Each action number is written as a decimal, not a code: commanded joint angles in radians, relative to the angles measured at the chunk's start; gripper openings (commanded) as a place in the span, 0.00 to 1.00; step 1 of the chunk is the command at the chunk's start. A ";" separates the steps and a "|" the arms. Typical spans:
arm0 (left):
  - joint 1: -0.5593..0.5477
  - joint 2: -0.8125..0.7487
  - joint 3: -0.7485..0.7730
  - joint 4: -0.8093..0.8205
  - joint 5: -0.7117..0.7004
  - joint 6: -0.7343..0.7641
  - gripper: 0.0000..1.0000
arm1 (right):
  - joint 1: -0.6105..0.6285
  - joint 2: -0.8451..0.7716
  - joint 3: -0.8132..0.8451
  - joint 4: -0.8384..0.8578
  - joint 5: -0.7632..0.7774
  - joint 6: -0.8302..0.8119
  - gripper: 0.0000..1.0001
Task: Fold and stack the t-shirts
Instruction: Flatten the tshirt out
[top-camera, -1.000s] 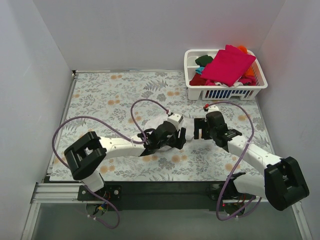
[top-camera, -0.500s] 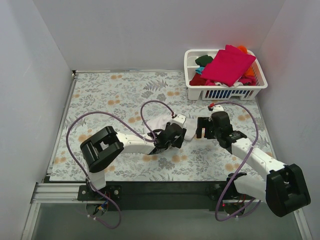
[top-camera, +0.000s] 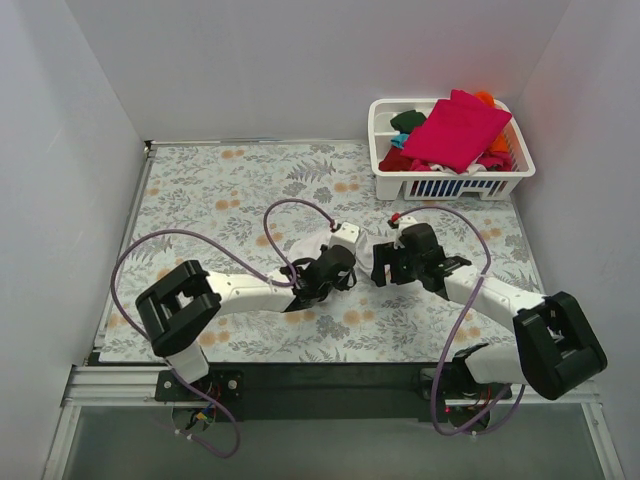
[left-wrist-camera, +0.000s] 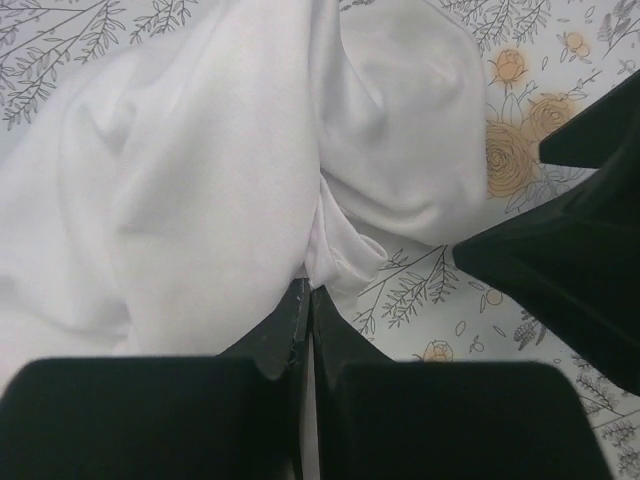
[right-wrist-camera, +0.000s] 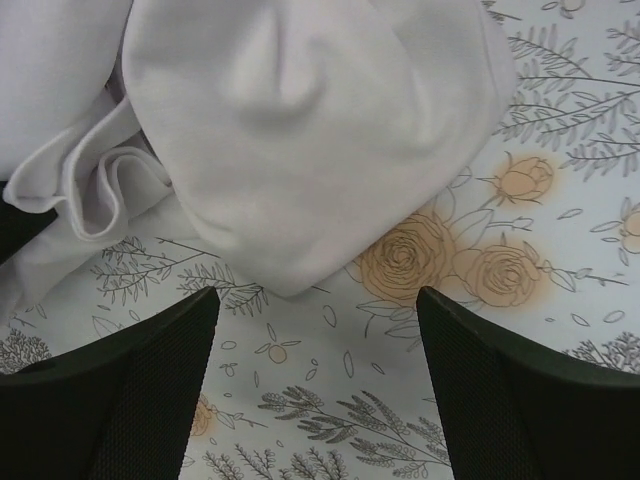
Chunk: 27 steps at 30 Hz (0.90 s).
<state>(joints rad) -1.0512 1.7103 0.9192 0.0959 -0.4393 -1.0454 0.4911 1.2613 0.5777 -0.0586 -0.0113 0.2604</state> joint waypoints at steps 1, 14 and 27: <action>-0.004 -0.104 -0.036 -0.004 -0.041 -0.010 0.00 | 0.035 0.042 0.059 0.049 -0.027 0.013 0.72; 0.008 -0.250 -0.108 -0.036 -0.111 -0.011 0.00 | 0.052 0.228 0.129 0.129 -0.039 0.016 0.15; 0.187 -0.606 -0.115 0.017 -0.176 0.090 0.00 | 0.050 -0.074 0.358 -0.182 0.249 -0.056 0.01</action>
<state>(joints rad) -0.8852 1.1748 0.7803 0.0673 -0.5808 -1.0126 0.5392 1.2770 0.8543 -0.1558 0.1364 0.2321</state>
